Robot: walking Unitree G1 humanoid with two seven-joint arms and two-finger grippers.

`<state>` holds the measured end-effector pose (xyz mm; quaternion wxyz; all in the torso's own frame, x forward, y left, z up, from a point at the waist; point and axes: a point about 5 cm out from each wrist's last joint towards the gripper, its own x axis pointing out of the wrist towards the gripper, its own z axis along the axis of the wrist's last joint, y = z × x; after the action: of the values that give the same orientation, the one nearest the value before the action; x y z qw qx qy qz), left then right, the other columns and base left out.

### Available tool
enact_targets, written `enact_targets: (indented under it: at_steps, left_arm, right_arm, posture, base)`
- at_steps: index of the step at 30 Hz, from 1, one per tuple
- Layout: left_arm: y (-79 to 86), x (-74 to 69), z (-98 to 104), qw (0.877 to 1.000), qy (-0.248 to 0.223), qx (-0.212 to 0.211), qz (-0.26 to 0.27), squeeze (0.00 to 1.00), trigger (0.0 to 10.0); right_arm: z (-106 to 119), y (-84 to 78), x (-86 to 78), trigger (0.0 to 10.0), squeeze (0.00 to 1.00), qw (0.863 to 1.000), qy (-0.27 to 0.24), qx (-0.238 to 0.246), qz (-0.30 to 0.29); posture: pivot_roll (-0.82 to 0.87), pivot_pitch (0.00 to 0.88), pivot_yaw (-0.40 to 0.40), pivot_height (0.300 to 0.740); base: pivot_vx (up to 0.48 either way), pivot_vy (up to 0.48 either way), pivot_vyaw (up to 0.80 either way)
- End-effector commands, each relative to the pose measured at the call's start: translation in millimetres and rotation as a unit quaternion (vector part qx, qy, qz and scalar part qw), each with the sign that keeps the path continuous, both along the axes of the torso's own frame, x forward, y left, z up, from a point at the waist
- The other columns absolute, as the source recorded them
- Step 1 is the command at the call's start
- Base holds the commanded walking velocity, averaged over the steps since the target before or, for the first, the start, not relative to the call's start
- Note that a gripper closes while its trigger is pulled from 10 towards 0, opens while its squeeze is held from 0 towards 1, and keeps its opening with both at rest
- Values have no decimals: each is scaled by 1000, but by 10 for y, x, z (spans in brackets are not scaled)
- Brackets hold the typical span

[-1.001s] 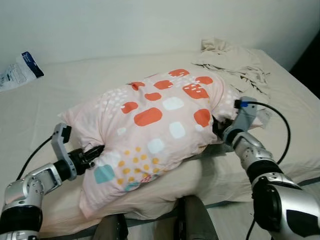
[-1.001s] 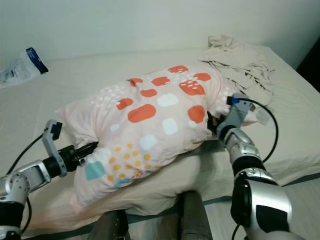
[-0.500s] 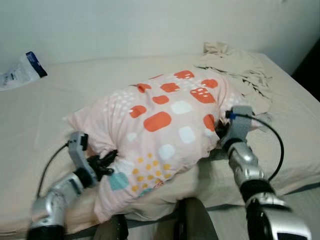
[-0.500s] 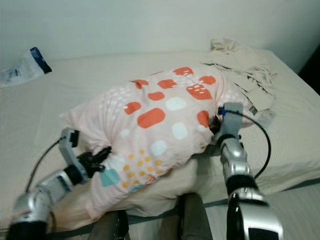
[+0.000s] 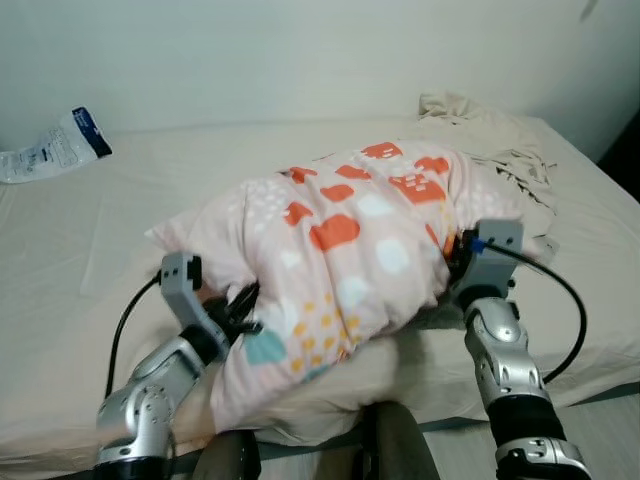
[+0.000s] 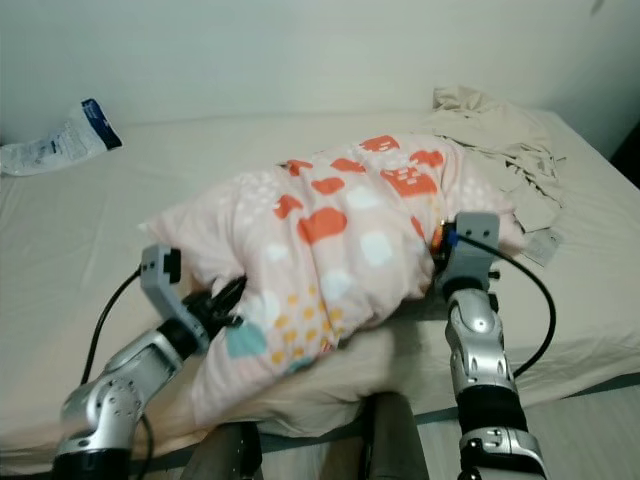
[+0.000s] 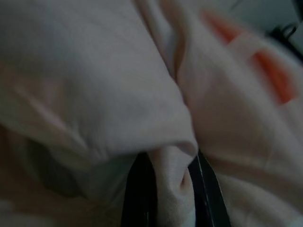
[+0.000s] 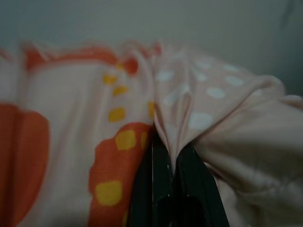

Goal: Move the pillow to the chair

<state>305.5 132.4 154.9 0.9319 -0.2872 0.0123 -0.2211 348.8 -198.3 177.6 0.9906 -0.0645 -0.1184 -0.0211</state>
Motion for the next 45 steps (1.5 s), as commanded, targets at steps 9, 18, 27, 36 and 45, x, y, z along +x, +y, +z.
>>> enact_targets:
  at_steps: [9,18,27,36,45]
  left_arm:
    - [-210,283,600,991,-99,29,84,0,0]
    - [-215,303,302,980,-62,115,152,0,10000]
    - [-207,283,187,979,-22,116,168,0,10000]
    - [-214,295,131,959,-63,214,173,0,10000]
    - [-286,275,210,943,-116,256,175,0,10000]
  right_arm:
    - [640,483,-2,0,0,988,-118,-81,60]
    - [179,437,-18,9333,0,998,-33,16,42]
    - [-123,536,-41,10000,0,996,53,-24,69]
    - [-128,572,-66,10000,0,994,32,-78,68]
    - [-44,540,-117,10000,0,996,9,-47,76]
  posture:
    - [-6,54,-26,607]
    - [-16,32,-19,607]
    - [-23,34,-21,607]
    - [-27,32,-18,607]
    - [-39,34,-11,626]
  base:
    - [0,0,0]
    - [0,0,0]
    - [0,0,0]
    - [0,0,0]
    - [0,0,0]
